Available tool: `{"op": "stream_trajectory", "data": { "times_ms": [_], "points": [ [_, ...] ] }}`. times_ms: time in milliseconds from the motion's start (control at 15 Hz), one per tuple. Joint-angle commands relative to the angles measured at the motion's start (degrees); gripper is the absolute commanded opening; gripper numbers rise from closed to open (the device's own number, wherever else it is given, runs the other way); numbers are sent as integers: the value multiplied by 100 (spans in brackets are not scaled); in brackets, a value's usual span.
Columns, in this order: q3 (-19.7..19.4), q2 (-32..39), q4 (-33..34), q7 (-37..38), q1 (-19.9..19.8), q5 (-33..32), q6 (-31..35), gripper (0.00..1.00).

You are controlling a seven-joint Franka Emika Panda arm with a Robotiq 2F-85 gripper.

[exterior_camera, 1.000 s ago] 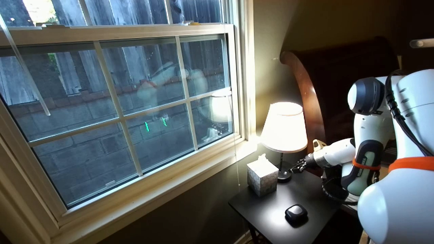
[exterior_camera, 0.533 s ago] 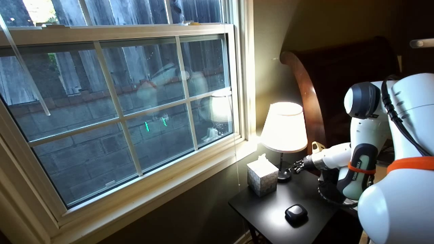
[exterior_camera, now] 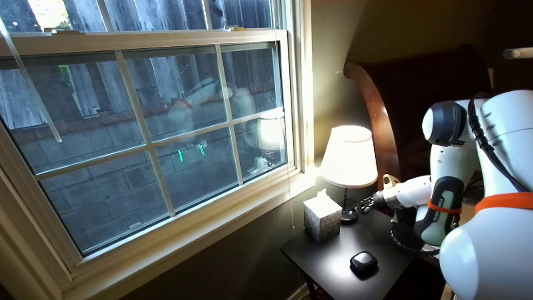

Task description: Turn off the lamp

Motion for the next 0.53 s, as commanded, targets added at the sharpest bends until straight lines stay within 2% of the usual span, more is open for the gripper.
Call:
{"op": "stream_trajectory", "data": {
  "times_ms": [0,467],
  "points": [
    [-278,64,6,-82,314,245,166,0],
    [-361,358,204,-373,580,792,235,0]
  ]
}}
